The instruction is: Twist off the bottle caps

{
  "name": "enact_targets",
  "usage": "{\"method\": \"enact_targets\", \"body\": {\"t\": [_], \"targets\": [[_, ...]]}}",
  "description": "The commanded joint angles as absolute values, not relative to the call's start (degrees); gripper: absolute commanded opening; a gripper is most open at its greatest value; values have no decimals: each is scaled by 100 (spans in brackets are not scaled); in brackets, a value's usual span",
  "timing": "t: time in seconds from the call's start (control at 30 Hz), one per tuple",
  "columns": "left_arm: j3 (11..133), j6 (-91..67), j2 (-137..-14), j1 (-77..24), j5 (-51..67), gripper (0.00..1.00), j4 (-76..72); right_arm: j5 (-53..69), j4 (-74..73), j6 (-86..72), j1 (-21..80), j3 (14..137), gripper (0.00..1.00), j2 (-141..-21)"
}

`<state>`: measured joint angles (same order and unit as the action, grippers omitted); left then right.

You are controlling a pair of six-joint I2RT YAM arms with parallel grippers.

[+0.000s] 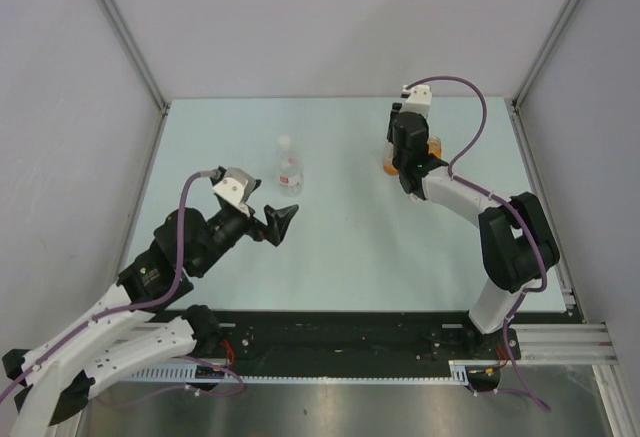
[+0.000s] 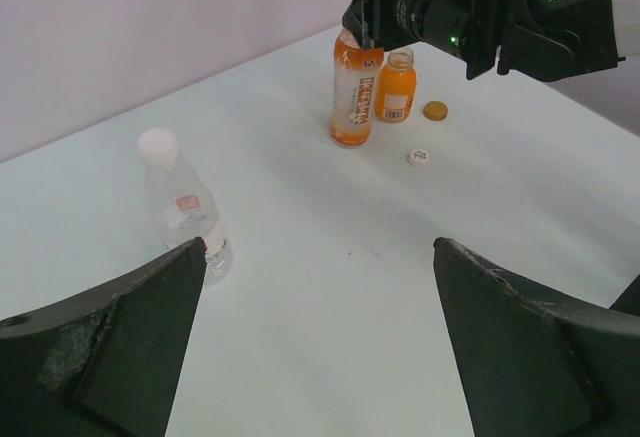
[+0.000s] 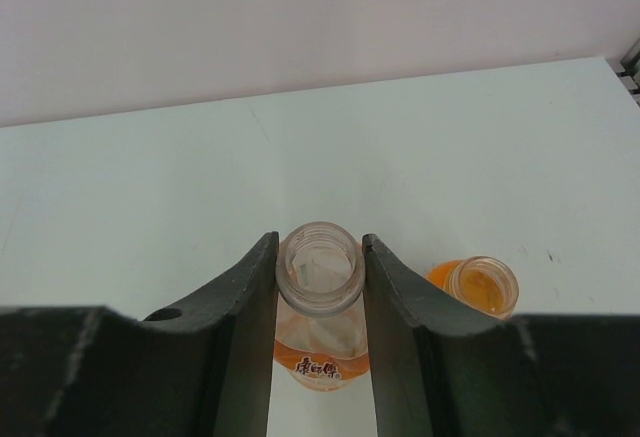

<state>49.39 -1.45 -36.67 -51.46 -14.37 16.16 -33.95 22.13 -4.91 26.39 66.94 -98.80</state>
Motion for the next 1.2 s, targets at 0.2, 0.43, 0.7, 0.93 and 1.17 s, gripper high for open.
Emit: {"method": "enact_targets", "body": {"t": [0.2,0.43,0.7,0.93,1.17], "targets": [[4860,-97,-3718,-5124,-1318,100,1336,-3419,1758,-738,2646,7049,68,-9809],[4843,-123,-3700,-5133,-1301,100,1318,-3436,1582,-800,2646,7128,78,-9738],[4843,-123,-3726,-5133,-1292,100,1327,-3401,1450,-817,2698,7137,80,-9650],[4869,-141,-3744,-5133,-1292,100,1336,-3366,1064,-1046,2760,7137,80,-9344],[4887,-184,-3744,-5133,-1274,100,1345,-3620,-190,-1476,2944,7119,81,-8703]]}}
